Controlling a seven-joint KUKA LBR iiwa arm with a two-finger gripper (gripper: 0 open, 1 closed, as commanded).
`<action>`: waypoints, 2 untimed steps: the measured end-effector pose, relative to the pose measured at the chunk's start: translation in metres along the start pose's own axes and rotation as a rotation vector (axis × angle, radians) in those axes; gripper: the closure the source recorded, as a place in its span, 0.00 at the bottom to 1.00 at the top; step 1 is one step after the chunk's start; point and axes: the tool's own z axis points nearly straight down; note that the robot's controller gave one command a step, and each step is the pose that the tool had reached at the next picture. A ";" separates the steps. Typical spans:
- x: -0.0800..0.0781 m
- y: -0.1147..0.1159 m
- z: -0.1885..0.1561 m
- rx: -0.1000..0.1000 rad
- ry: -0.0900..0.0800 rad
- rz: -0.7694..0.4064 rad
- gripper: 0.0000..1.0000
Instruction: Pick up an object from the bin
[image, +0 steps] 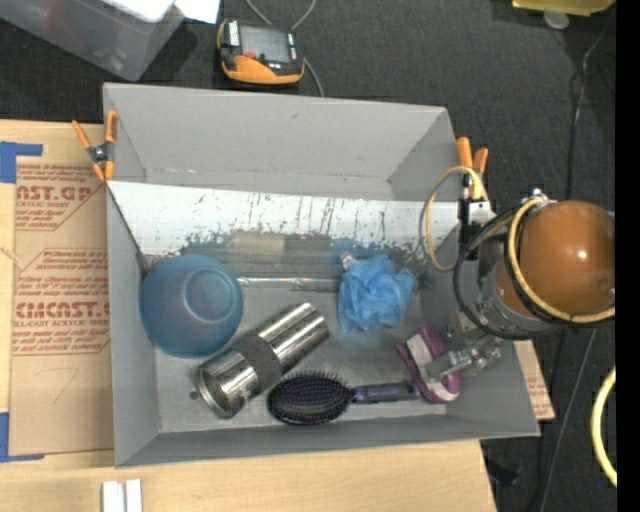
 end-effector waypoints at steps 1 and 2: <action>-0.004 -0.002 0.012 0.006 -0.009 -0.063 1.00; 0.002 -0.020 -0.082 -0.002 -0.005 -0.068 1.00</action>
Offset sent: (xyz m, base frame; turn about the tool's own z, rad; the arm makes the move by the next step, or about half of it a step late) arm 0.0360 -0.0023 0.1777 -0.0676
